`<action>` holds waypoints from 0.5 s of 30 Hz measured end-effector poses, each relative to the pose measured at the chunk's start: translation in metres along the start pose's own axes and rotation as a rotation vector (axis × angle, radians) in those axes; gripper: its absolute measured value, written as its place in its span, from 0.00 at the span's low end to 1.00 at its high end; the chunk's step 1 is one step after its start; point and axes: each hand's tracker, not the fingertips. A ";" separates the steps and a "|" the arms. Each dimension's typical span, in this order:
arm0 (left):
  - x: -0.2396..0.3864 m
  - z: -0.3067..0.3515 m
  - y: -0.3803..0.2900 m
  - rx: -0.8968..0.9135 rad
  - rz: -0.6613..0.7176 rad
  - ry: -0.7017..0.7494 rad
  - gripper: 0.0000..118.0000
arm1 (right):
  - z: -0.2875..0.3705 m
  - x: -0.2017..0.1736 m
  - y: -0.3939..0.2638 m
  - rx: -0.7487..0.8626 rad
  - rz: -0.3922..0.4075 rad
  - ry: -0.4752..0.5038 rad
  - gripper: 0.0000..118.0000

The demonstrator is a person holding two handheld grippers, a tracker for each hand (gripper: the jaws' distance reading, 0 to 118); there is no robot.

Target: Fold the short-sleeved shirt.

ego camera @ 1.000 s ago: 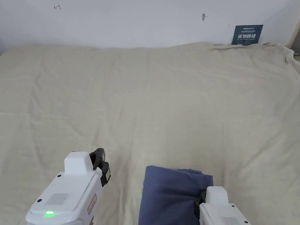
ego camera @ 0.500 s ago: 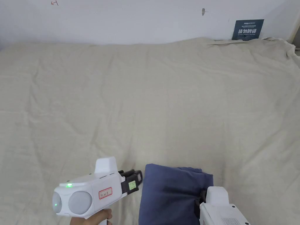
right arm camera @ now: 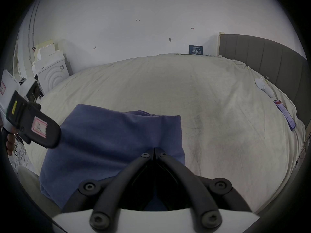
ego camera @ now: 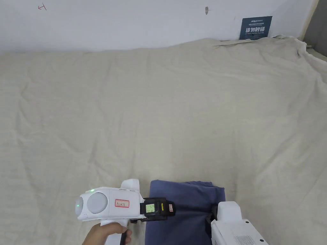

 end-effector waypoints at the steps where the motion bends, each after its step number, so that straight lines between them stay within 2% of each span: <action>1: -0.001 -0.003 -0.001 -0.026 0.000 -0.005 0.81 | 0.000 0.000 0.000 0.000 0.000 0.000 0.00; 2: -0.001 -0.006 -0.002 -0.049 -0.001 -0.019 0.77 | 0.000 0.000 0.000 -0.001 0.000 0.001 0.00; 4: 0.001 -0.011 -0.005 -0.054 -0.008 -0.018 0.59 | 0.000 0.000 0.001 -0.001 0.001 0.002 0.00; 5: 0.003 -0.011 -0.007 -0.048 -0.036 0.036 0.55 | 0.000 0.000 0.001 -0.002 0.003 0.004 0.00; 7: 0.003 -0.010 -0.008 -0.044 -0.043 0.022 0.46 | 0.001 0.000 0.001 -0.004 0.009 0.006 0.00; 9: 0.000 -0.007 -0.007 -0.042 -0.007 -0.017 0.23 | 0.003 0.001 0.005 -0.010 0.021 0.014 0.00; 11: 0.002 -0.005 -0.008 -0.036 -0.006 -0.013 0.19 | 0.005 0.001 0.008 -0.013 0.035 0.020 0.00; 13: 0.010 -0.004 -0.011 -0.022 -0.072 0.022 0.17 | 0.010 0.002 0.013 -0.013 0.044 0.033 0.00; 15: 0.014 -0.003 -0.013 -0.008 -0.081 0.025 0.17 | 0.018 0.004 0.021 0.009 0.049 0.035 0.00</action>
